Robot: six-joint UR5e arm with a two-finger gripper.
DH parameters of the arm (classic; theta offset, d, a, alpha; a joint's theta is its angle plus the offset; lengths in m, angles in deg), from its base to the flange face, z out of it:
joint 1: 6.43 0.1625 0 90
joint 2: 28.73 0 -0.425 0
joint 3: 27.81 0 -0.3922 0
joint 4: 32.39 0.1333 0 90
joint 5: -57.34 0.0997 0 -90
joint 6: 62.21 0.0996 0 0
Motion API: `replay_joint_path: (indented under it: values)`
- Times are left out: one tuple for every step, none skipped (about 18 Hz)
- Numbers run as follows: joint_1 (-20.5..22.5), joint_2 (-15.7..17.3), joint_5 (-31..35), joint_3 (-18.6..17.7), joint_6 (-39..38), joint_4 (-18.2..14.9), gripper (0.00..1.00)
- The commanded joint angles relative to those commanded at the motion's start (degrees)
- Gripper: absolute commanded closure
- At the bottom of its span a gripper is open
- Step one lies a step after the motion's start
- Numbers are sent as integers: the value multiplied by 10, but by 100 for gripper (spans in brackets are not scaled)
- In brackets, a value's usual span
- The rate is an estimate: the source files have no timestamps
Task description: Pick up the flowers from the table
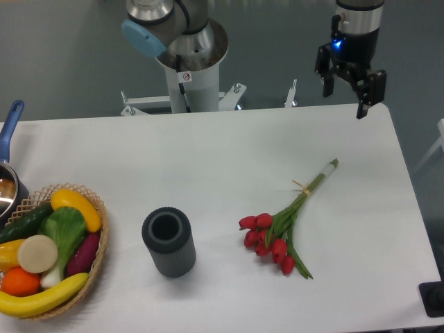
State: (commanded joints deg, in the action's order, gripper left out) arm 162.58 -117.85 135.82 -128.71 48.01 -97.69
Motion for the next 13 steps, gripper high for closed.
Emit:
replay_joint_path:
  values:
    - [-3, 0, 1, 1, -1, 1, 0]
    - [-4, 0, 3, 0, -2, 2, 0]
    - [-4, 1, 3, 0, -2, 3, 0]
    - [-4, 1, 4, 2, -2, 2, 0]
    - [-4, 2, 4, 3, -2, 3, 0]
    - [-4, 2, 7, 2, -3, 3, 0]
    - [-5, 2, 8, 2, -4, 3, 0]
    - [-5, 0, 3, -1, -7, 3, 0]
    - [-6, -2, 0, -2, -20, 3, 0]
    - [-7, -3, -4, -5, -41, 4, 0]
    - [-8, -2, -7, -16, -59, 6, 0]
    - [-10, -2, -7, -21, -71, 18, 0]
    - [-13, -4, -8, -24, -79, 33, 0]
